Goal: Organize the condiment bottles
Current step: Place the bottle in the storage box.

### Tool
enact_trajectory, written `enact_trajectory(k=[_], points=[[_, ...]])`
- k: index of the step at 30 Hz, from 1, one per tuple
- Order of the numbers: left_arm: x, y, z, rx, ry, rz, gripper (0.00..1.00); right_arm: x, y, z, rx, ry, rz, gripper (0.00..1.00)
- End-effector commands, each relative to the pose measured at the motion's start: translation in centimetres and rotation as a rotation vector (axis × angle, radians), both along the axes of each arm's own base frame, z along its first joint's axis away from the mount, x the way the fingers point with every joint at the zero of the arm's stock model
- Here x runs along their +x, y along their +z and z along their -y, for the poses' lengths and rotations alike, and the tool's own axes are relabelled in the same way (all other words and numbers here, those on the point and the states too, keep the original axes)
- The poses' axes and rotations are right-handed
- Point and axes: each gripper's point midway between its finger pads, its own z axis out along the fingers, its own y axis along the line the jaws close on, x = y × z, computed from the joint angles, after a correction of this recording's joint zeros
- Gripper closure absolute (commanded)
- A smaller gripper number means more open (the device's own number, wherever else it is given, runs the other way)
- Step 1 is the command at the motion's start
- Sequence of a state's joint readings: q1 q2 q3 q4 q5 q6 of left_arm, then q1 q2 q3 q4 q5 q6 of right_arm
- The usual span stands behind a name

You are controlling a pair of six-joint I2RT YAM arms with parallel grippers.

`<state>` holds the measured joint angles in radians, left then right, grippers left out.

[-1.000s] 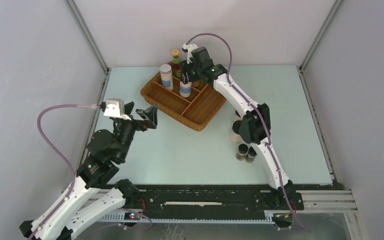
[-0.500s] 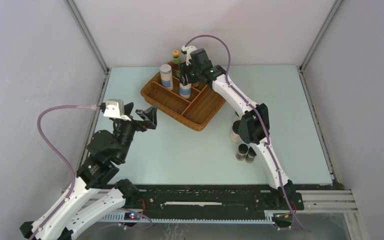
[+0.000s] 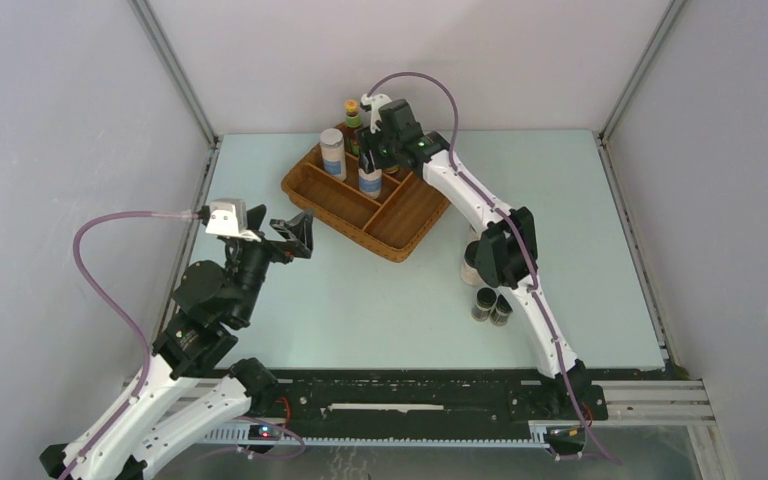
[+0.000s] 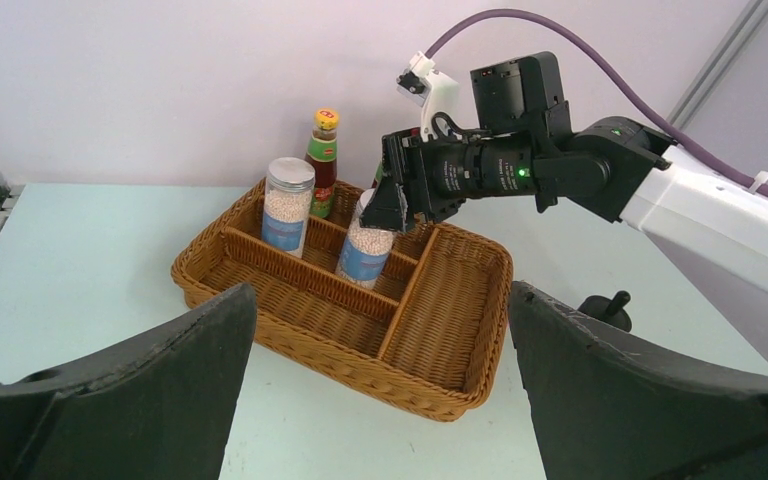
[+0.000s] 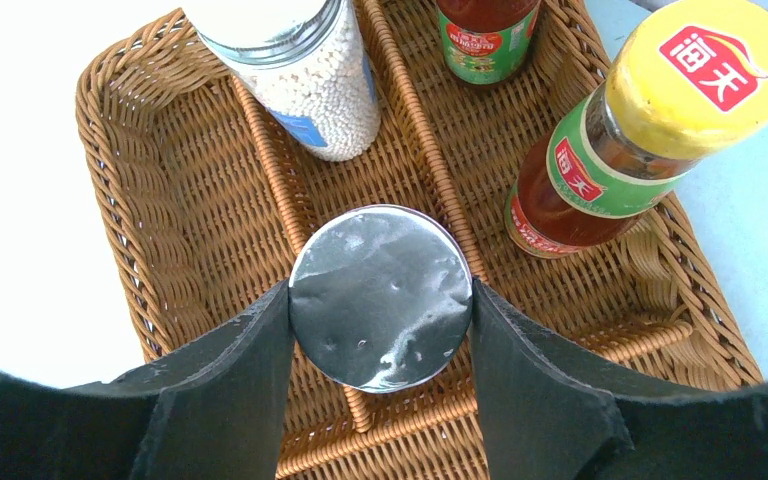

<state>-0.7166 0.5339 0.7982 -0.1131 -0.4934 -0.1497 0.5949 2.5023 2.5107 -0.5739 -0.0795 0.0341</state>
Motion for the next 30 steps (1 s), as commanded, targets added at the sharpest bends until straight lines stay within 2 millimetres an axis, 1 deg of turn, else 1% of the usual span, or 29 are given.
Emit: enact_trajectory(k=[1,4,6,10,11,19,28,30], points=[[0.1,-0.2,-0.2,-0.018,0.009,0.016,0.00,0.7,3.7,-1.2,0.039,0.020,0.112,0.87],[0.1,-0.3,-0.2,-0.018,0.009,0.014,0.00,0.7,3.6,-1.3,0.036,0.021,0.111,0.70],[0.1,-0.3,-0.1,-0.020,0.009,0.013,0.00,0.6,3.5,-1.4,0.036,0.024,0.111,0.56],[0.1,-0.3,-0.1,-0.020,0.008,0.014,0.00,0.5,3.6,-1.5,0.037,0.026,0.112,0.39],[0.1,-0.2,-0.1,-0.020,0.007,0.014,0.00,0.5,3.6,-1.5,0.038,0.026,0.114,0.36],[0.1,-0.3,-0.1,-0.021,0.006,0.013,0.00,0.3,4.1,-1.9,0.049,0.041,0.118,0.22],[0.2,-0.3,0.0,-0.021,0.005,0.010,0.00,0.2,4.9,-1.9,0.037,0.064,0.150,0.18],[0.2,-0.3,0.0,-0.021,0.004,0.010,0.00,0.2,5.4,-1.9,0.039,0.065,0.157,0.16]])
